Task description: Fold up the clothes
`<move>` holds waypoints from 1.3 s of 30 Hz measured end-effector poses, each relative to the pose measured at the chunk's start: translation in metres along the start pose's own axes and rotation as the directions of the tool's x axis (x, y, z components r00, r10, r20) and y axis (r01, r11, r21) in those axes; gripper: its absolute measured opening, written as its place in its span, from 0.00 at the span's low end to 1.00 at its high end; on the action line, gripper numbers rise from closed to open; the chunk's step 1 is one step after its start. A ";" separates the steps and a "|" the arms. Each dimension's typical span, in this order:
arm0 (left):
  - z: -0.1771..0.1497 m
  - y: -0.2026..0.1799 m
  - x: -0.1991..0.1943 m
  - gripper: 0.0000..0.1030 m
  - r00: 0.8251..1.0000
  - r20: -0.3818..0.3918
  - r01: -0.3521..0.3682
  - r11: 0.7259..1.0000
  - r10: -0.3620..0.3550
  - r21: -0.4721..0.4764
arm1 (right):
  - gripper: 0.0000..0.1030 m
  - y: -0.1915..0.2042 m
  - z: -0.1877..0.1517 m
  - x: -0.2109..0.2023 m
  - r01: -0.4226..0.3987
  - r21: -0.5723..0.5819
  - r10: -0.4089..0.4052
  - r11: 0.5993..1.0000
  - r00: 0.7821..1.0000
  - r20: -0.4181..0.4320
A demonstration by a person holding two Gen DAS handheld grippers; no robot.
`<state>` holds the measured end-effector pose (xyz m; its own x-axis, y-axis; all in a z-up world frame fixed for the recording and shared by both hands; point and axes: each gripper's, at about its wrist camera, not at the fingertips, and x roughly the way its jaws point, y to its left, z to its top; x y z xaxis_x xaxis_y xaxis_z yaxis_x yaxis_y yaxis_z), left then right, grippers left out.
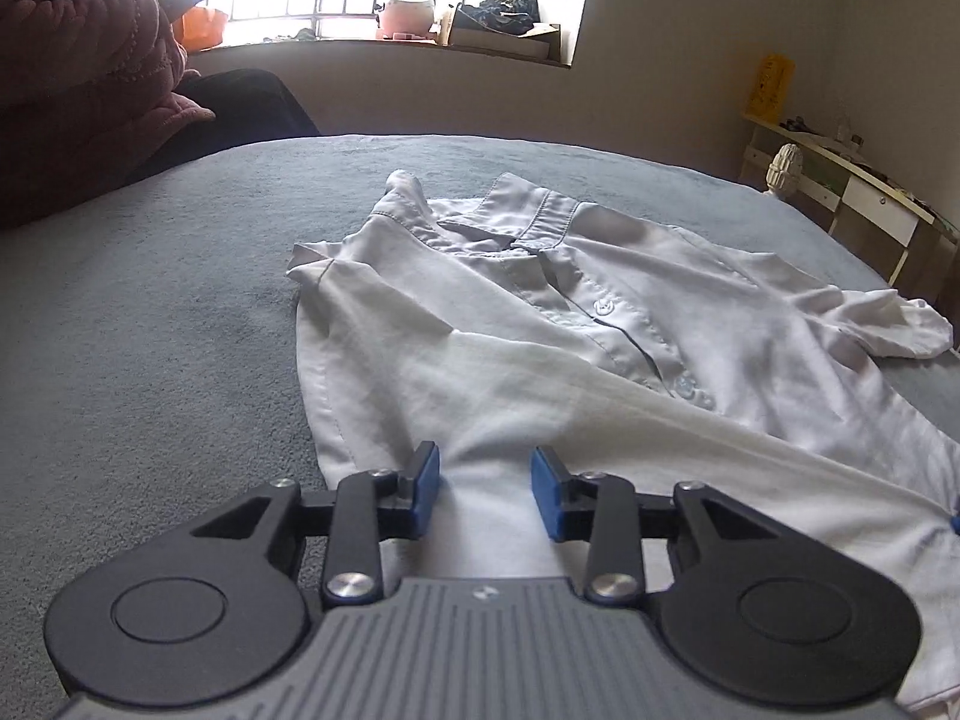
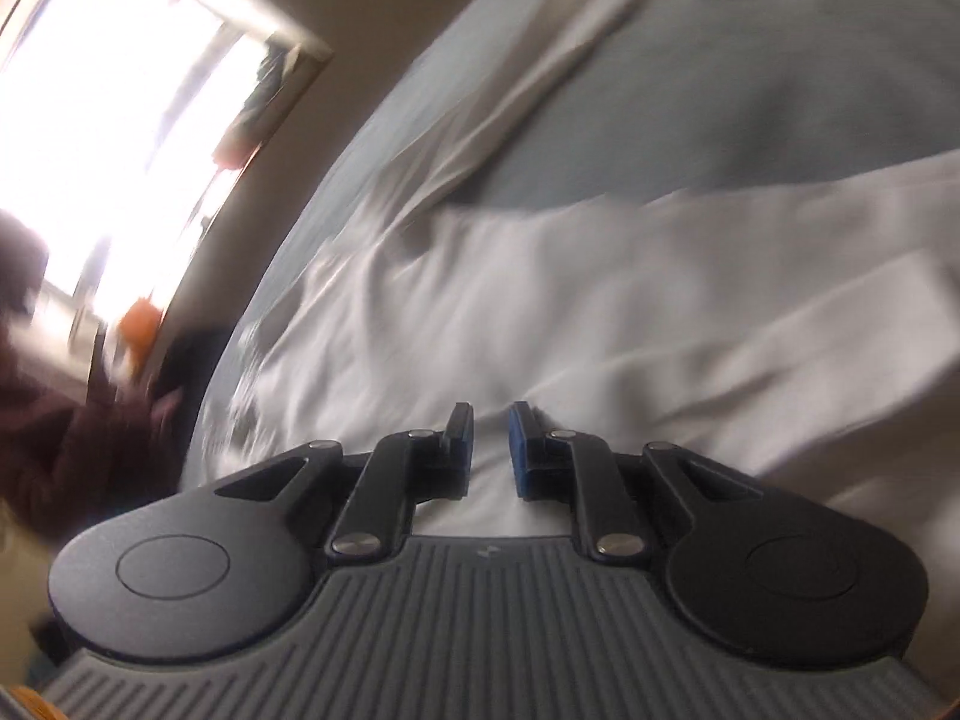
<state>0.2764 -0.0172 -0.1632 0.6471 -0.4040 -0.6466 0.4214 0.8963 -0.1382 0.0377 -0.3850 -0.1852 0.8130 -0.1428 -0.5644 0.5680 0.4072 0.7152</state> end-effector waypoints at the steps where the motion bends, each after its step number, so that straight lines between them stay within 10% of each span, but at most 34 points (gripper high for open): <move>1: -0.001 0.000 -0.001 0.35 1.000 0.001 0.002 1.000 -0.002 -0.008 | 0.11 -0.012 0.005 -0.006 0.016 0.040 -0.017 0.999 1.000 0.022; 8: 0.004 0.002 -0.008 0.47 1.000 -0.008 0.004 0.999 -0.004 -0.046 | 0.14 -0.053 0.034 -0.052 -0.024 0.208 0.009 0.978 0.997 0.075; 14: 0.002 -0.005 -0.042 0.53 0.999 0.018 0.027 0.999 -0.026 -0.037 | 0.15 -0.040 0.028 -0.055 -0.124 0.162 0.155 0.979 0.968 -0.196; 22: -0.022 0.011 -0.060 0.53 0.997 -0.058 -0.047 0.993 0.040 -0.112 | 0.17 -0.089 0.004 -0.044 -0.043 0.331 0.143 0.943 0.948 -0.285; 39: -0.077 0.007 -0.143 0.53 0.997 -0.072 -0.011 0.985 -0.001 -0.173 | 0.21 0.002 -0.025 -0.067 -0.208 0.288 0.307 0.935 0.879 -0.364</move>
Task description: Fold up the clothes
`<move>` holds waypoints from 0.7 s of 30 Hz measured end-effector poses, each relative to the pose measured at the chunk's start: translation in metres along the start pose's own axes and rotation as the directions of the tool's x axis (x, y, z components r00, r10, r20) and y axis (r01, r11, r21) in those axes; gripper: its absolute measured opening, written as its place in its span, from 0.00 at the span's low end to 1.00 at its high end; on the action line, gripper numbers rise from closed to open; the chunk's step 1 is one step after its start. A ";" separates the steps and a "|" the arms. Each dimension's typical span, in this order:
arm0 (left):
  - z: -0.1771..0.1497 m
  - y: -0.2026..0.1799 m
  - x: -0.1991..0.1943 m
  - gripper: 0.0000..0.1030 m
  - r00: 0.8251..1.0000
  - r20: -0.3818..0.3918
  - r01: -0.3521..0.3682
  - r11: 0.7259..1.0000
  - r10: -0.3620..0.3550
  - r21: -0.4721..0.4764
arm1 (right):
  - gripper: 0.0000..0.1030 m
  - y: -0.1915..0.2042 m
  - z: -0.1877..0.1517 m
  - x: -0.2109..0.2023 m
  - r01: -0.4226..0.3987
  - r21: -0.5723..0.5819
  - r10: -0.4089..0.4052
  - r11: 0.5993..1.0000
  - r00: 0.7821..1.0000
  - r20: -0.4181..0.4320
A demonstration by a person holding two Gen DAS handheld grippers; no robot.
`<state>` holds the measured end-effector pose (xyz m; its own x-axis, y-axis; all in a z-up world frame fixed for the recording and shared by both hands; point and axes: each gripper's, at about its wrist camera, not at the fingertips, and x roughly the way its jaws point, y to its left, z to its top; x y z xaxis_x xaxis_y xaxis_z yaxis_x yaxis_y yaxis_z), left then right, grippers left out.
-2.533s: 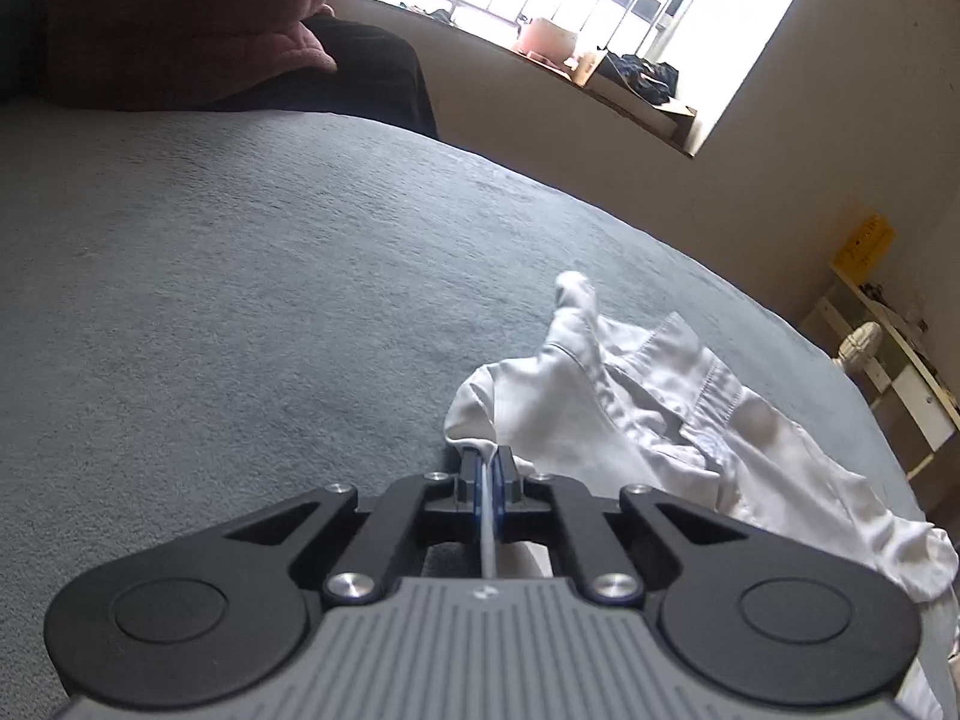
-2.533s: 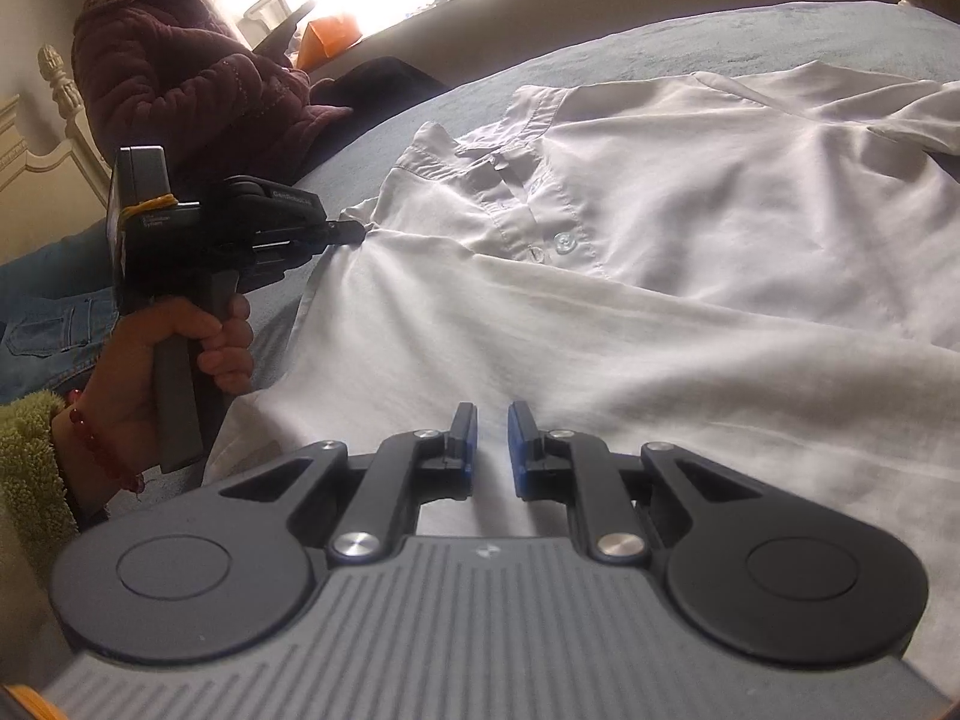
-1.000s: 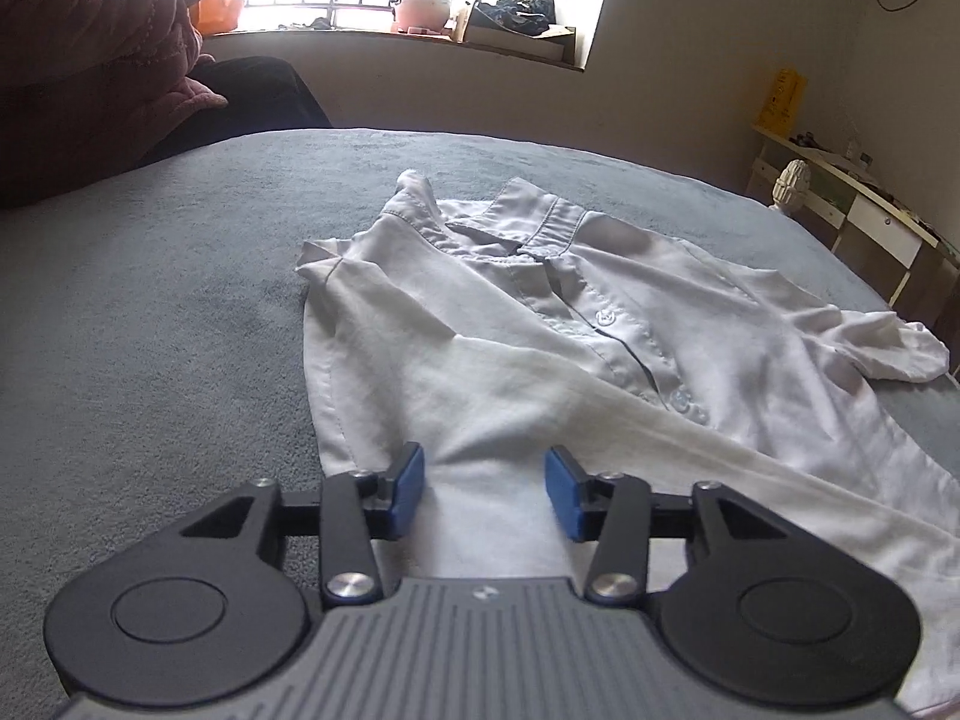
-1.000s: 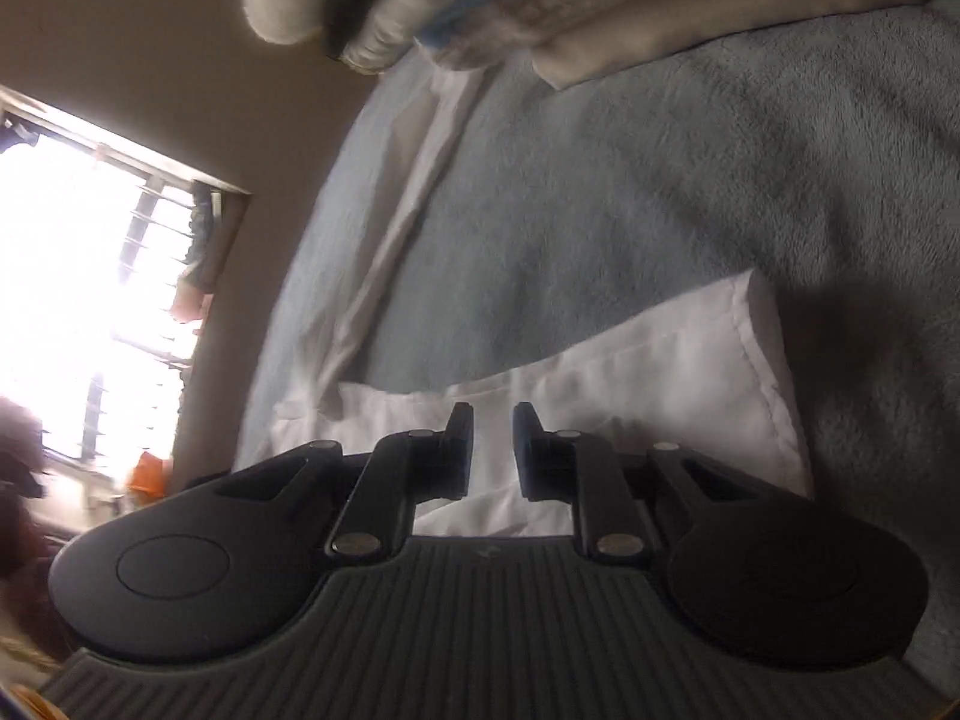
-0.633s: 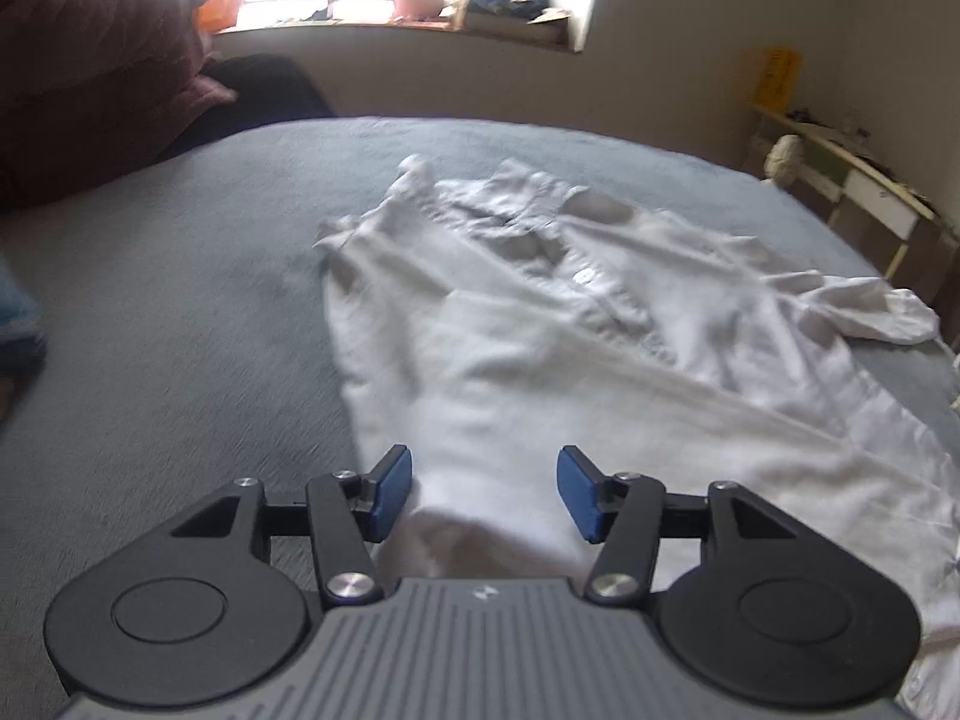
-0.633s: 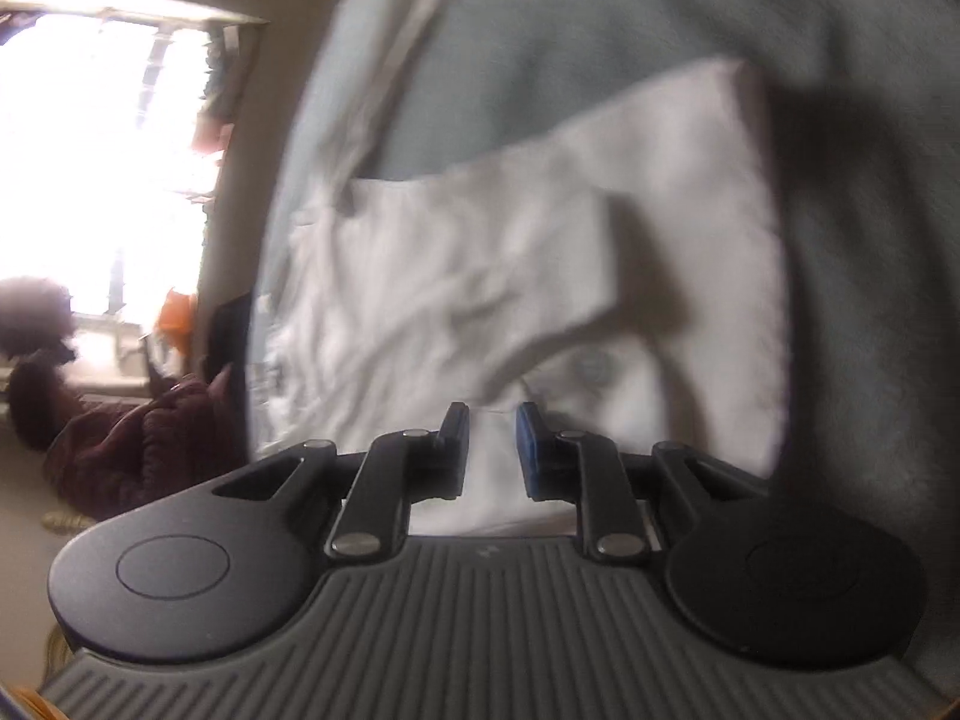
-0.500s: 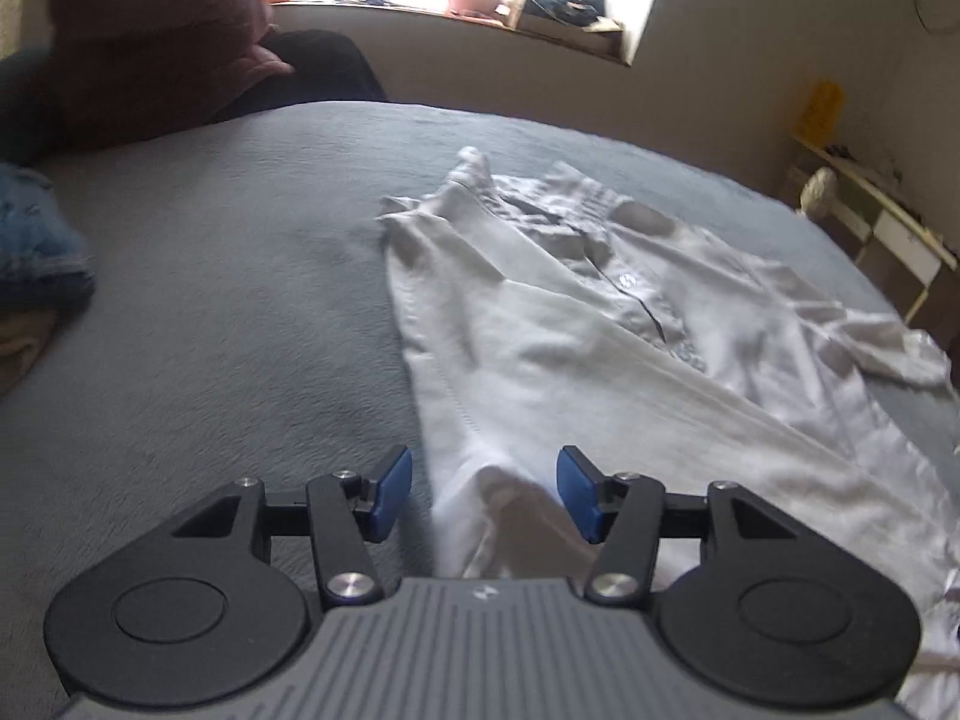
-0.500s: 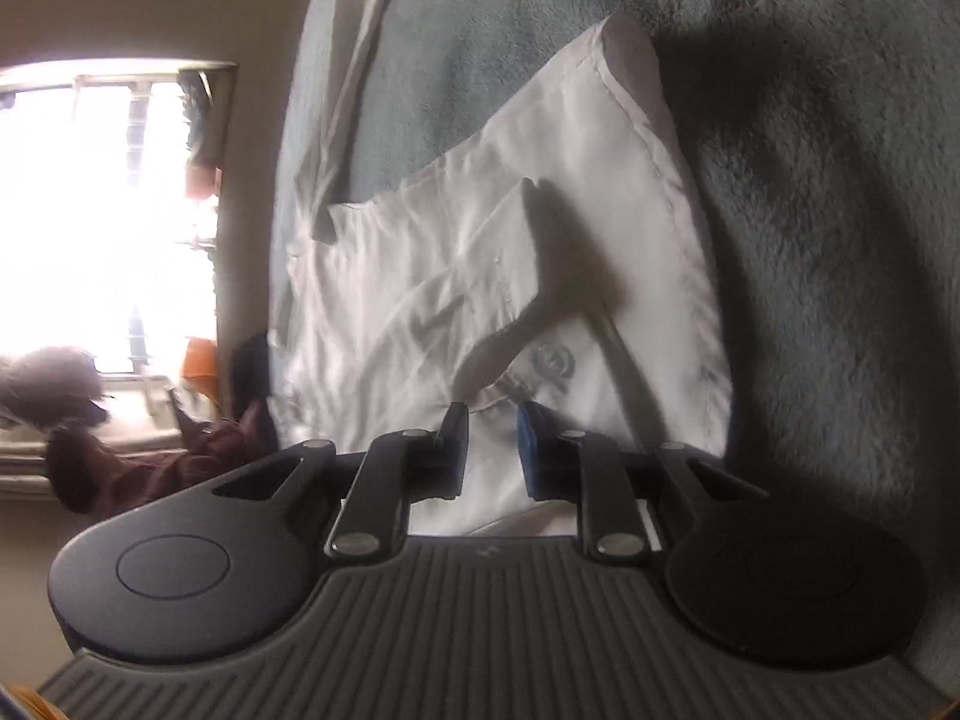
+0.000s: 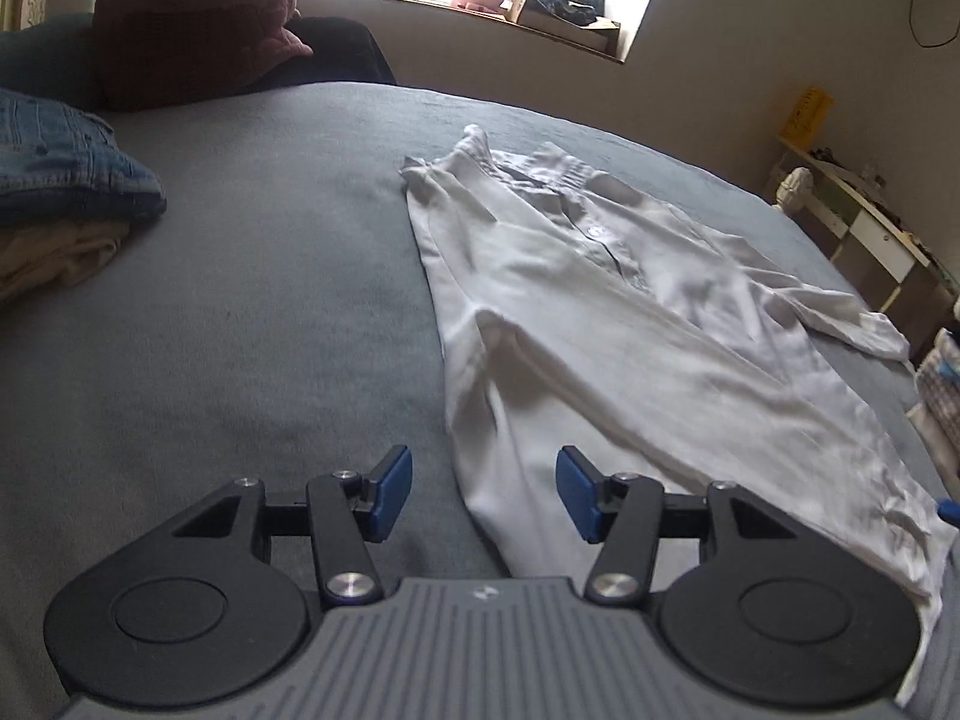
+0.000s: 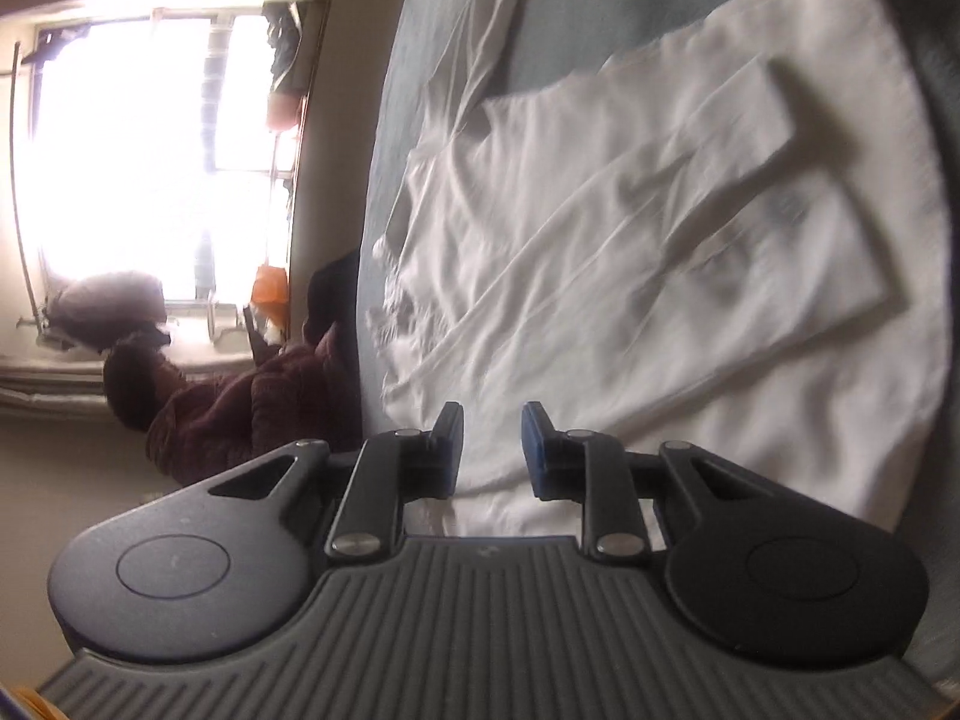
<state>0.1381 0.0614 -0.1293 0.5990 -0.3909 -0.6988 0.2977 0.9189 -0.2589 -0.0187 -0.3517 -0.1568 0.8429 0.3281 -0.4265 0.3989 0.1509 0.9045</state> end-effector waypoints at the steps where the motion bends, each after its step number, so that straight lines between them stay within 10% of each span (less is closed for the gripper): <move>1: -0.004 0.002 -0.002 0.53 1.000 0.003 0.005 1.000 -0.005 -0.001 | 0.21 0.003 -0.006 0.003 0.004 -0.011 -0.004 1.000 1.000 -0.016; 15: 0.012 0.036 0.034 0.39 0.996 0.028 0.091 0.991 -0.088 -0.094 | 0.21 0.001 -0.096 0.089 0.077 -0.129 -0.100 0.989 0.978 -0.184; 21: 0.011 0.034 0.038 0.03 0.997 0.037 0.064 0.996 -0.062 -0.065 | 0.21 0.001 -0.104 0.102 0.099 -0.182 -0.133 0.978 0.974 -0.183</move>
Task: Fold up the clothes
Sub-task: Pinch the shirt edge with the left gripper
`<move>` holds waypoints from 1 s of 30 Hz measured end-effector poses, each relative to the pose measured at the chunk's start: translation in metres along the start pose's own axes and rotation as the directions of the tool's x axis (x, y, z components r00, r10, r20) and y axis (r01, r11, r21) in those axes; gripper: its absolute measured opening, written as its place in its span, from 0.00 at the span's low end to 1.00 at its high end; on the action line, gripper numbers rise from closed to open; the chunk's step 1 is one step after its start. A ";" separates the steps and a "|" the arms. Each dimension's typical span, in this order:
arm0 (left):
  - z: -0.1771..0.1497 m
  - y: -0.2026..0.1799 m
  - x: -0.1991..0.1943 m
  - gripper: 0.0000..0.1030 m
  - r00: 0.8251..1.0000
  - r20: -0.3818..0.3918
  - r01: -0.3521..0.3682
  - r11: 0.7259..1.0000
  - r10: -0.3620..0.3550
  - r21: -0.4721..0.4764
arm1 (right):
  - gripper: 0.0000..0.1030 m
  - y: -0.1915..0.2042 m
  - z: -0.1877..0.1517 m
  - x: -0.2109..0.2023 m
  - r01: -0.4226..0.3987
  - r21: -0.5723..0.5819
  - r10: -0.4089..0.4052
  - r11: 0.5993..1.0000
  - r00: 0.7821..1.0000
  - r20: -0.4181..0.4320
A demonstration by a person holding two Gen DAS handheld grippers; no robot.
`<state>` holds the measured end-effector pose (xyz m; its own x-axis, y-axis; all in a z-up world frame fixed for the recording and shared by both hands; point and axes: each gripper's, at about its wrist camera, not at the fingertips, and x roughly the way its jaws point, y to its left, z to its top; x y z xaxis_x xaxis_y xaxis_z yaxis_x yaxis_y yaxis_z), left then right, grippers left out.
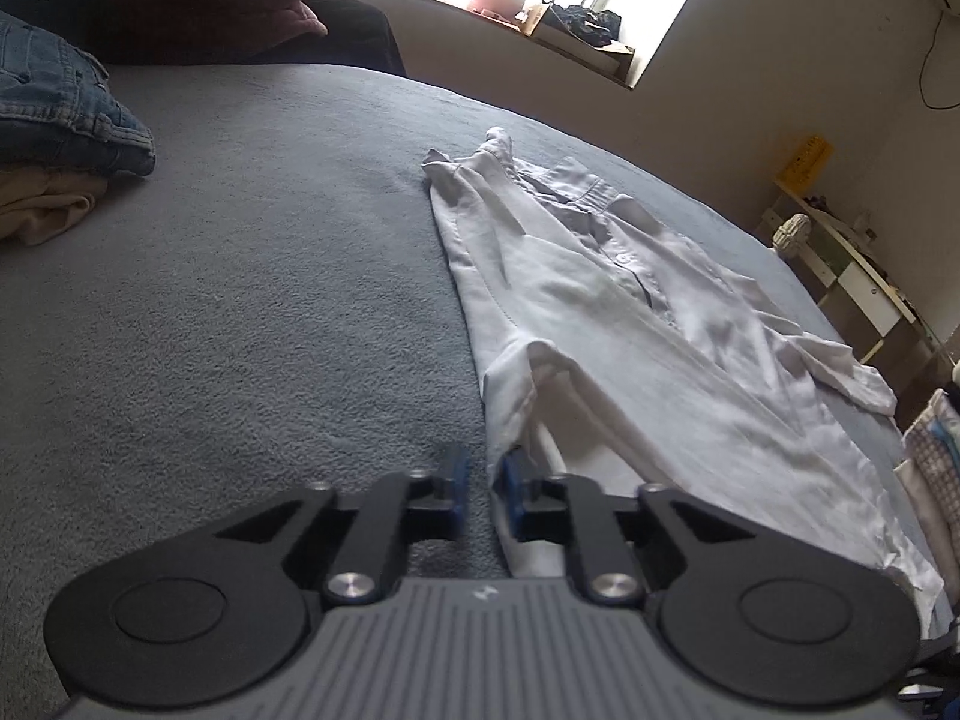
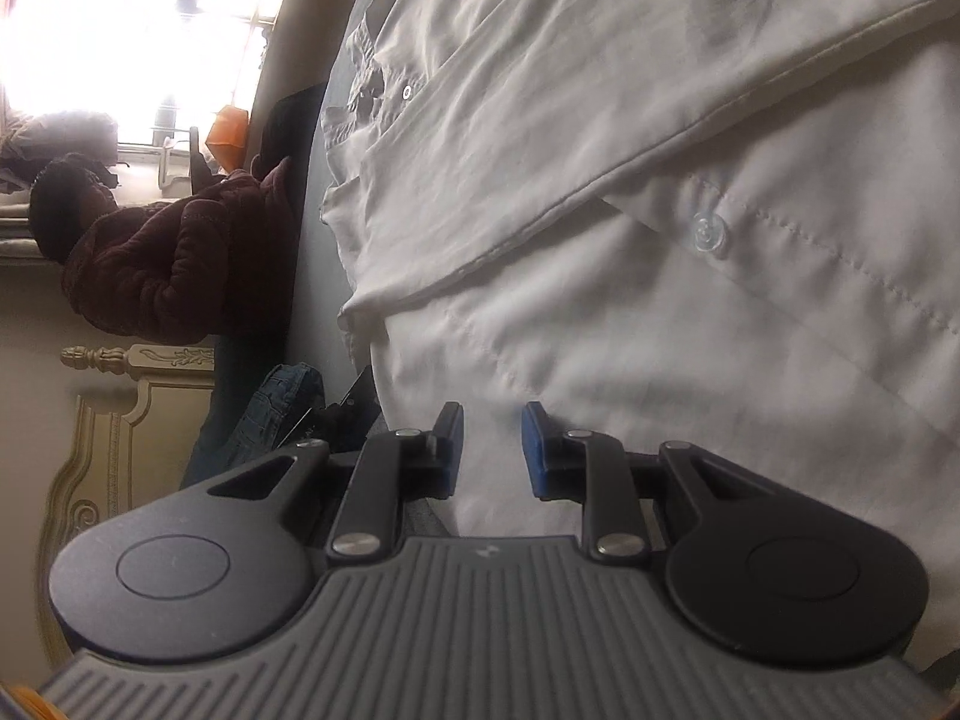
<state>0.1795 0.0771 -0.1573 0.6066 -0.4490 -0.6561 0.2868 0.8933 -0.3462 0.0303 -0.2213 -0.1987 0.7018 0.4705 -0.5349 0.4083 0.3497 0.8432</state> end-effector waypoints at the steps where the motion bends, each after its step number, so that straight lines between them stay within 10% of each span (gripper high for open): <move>1: -0.001 0.000 0.000 0.03 1.000 0.002 -0.009 1.000 0.008 0.007 | 0.21 0.001 -0.001 0.002 0.003 -0.011 -0.003 1.000 1.000 -0.004; 14: -0.010 -0.007 -0.003 0.05 0.992 0.038 -0.120 0.989 0.117 0.092 | 0.20 -0.002 -0.001 0.009 0.013 -0.022 -0.014 1.000 0.999 -0.031; 24: -0.004 0.017 -0.025 0.44 0.997 0.061 -0.054 0.998 0.056 -0.030 | 0.21 0.002 -0.003 0.002 0.001 -0.033 -0.001 0.999 1.000 -0.023; 30: -0.010 0.008 -0.051 0.45 0.996 0.080 -0.038 0.999 0.040 -0.022 | 0.21 0.008 -0.009 0.000 -0.023 -0.043 0.021 0.999 0.999 -0.047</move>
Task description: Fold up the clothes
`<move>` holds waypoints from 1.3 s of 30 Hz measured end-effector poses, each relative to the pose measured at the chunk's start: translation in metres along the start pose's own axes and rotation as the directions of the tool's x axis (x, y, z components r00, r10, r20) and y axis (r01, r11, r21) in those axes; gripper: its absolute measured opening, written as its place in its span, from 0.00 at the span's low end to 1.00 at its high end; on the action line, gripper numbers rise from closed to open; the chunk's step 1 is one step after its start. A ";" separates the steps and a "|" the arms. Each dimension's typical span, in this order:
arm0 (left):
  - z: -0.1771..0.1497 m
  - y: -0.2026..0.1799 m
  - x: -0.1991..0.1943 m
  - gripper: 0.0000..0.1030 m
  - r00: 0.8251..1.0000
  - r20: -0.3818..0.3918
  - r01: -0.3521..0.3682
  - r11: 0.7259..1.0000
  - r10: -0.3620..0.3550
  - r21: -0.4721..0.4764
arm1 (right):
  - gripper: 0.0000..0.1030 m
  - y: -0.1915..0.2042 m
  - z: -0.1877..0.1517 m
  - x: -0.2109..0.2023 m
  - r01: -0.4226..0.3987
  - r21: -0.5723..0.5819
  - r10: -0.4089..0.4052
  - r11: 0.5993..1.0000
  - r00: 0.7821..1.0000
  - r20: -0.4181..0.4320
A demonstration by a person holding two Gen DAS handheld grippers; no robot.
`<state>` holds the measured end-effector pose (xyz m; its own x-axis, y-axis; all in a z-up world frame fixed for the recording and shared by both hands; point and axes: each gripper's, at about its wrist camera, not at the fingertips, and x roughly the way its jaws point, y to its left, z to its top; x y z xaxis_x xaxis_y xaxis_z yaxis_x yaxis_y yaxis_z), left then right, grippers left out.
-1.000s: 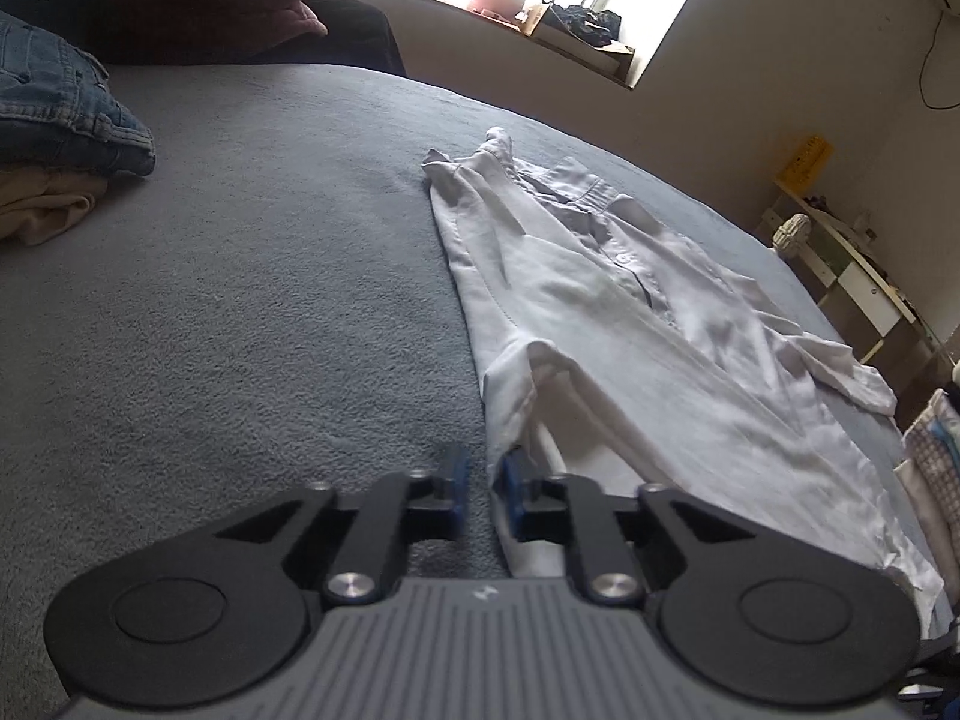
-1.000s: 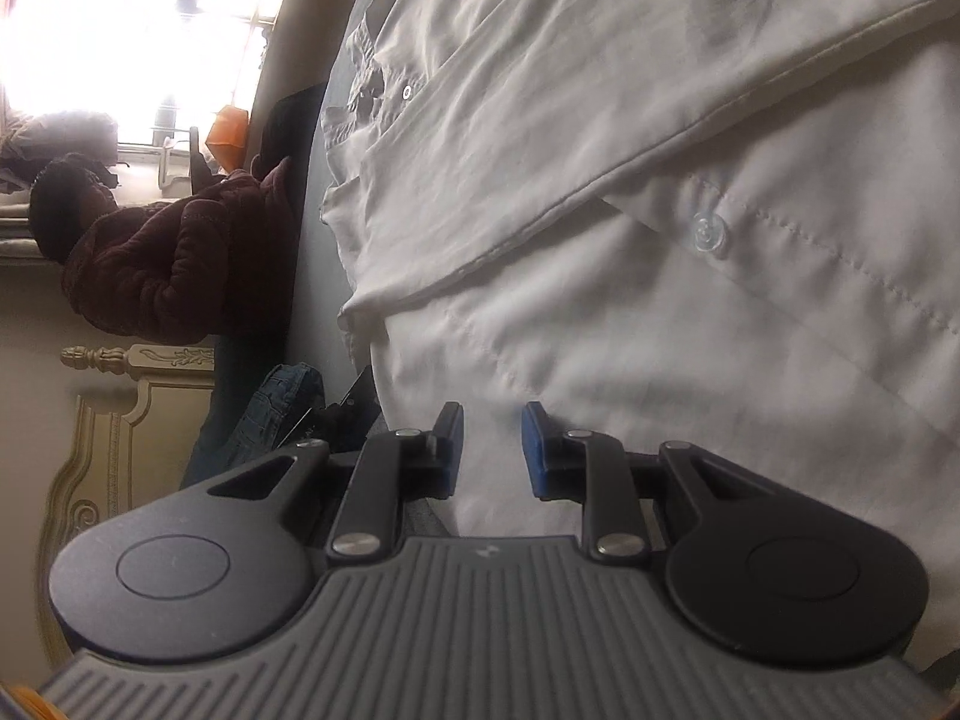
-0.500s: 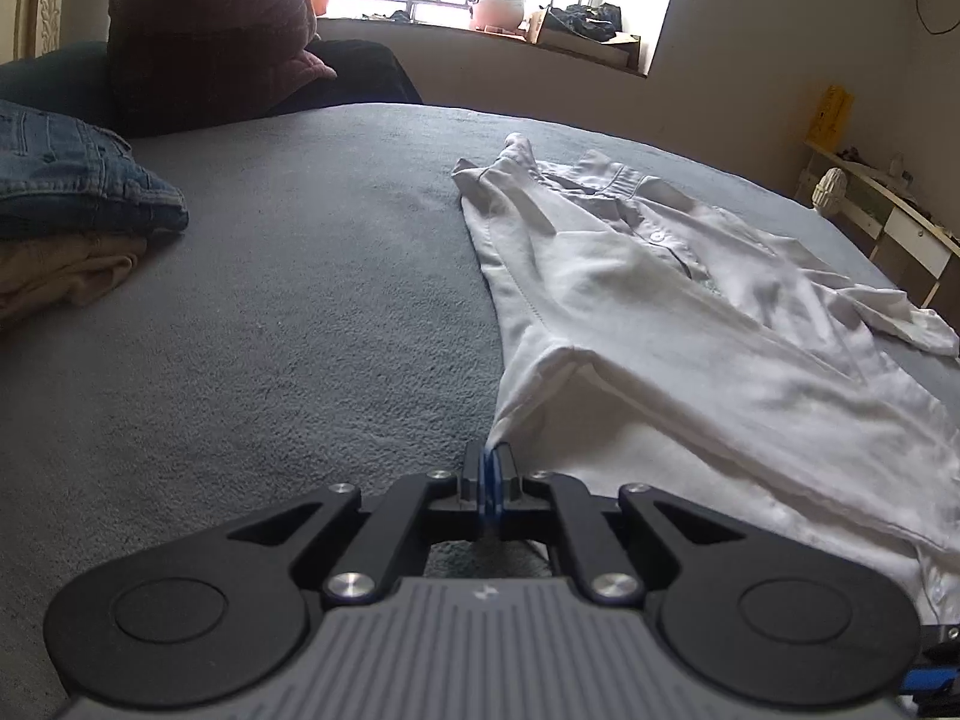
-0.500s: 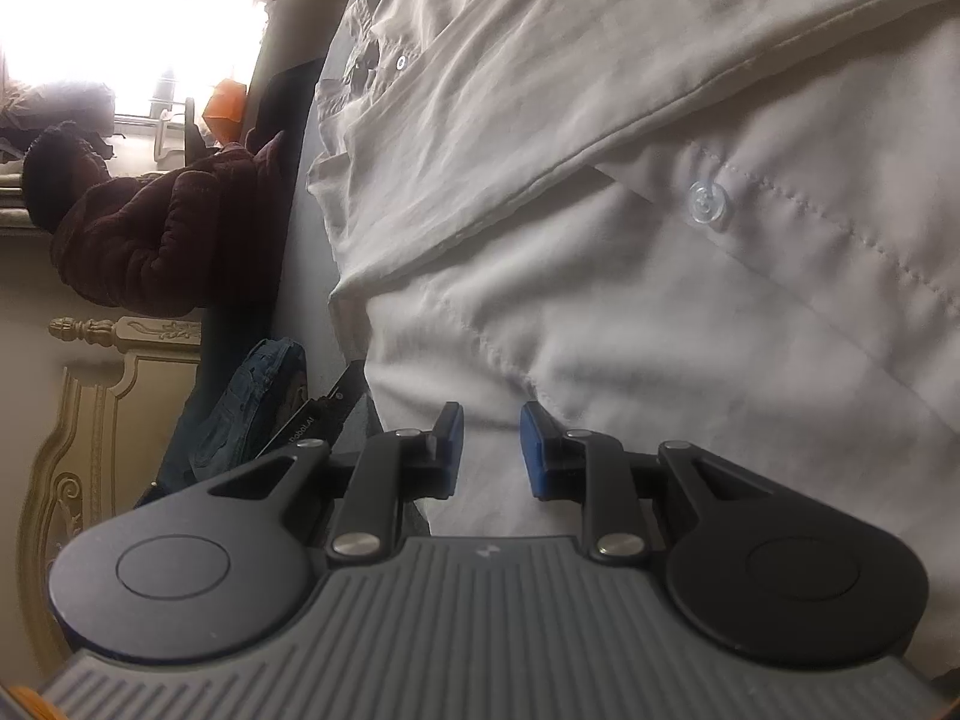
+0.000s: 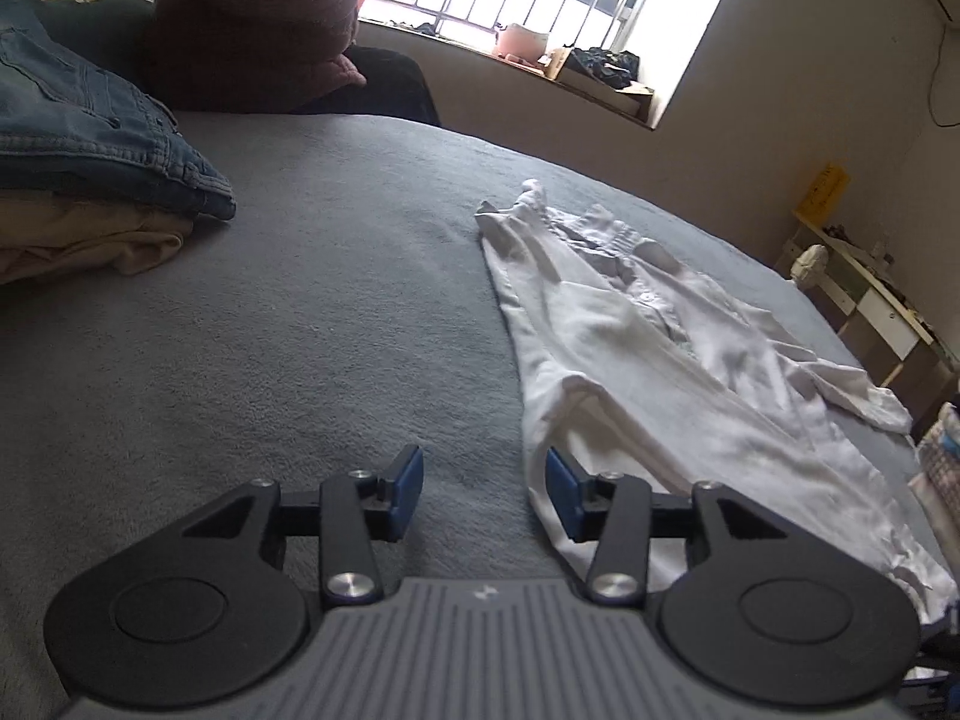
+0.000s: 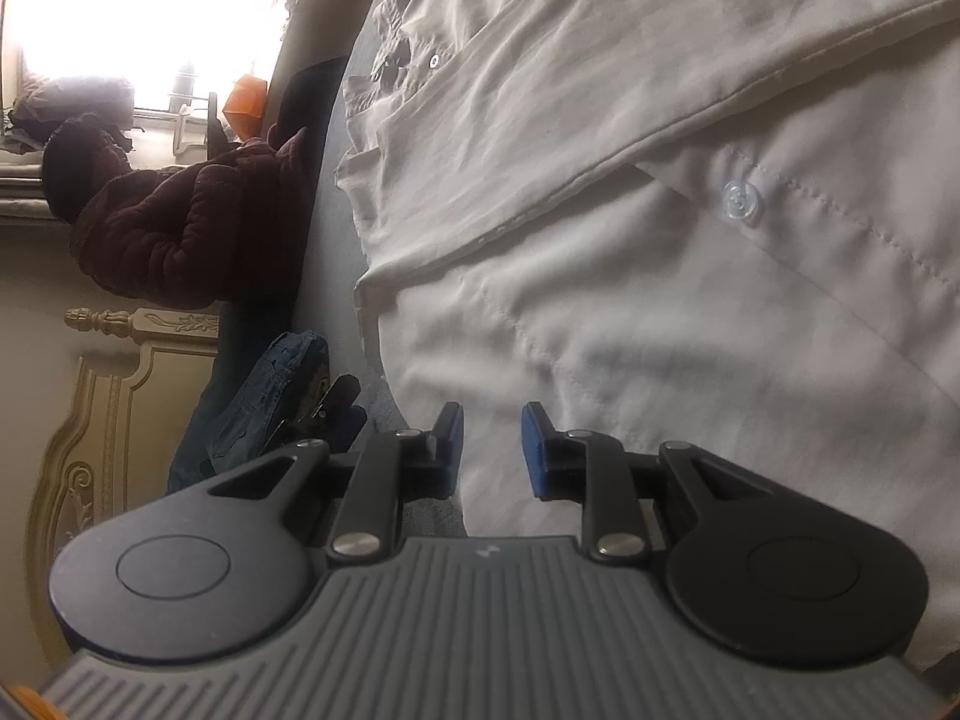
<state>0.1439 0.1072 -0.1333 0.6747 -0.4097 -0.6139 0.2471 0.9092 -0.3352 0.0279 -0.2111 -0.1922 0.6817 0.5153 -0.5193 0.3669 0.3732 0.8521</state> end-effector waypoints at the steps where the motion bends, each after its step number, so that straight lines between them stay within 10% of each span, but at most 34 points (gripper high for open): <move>1: -0.002 -0.004 -0.004 0.45 1.000 -0.006 0.016 1.000 -0.016 0.009 | 0.21 0.001 -0.002 0.001 0.001 0.003 -0.001 1.000 1.000 -0.012; 17: -0.045 -0.035 -0.042 0.48 0.980 -0.138 0.148 0.988 -0.140 0.044 | 0.21 -0.003 -0.070 -0.030 0.146 0.010 -0.135 0.989 0.941 -0.310; 28: -0.012 -0.046 -0.029 0.57 0.969 -0.095 0.235 0.967 -0.226 0.094 | 0.21 0.075 -0.012 -0.079 0.216 -0.149 -0.217 0.965 0.976 0.006; 39: 0.027 -0.032 0.006 0.57 0.939 -0.073 0.342 0.933 -0.335 0.114 | 0.21 0.145 0.061 -0.126 0.488 -0.204 -0.390 0.849 0.837 0.383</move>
<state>0.1584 0.0778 -0.1069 0.5003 -0.6952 -0.5162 0.5405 0.7165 -0.4410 0.0341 -0.2688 0.0010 0.6705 -0.0097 -0.7418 0.5152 0.7256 0.4562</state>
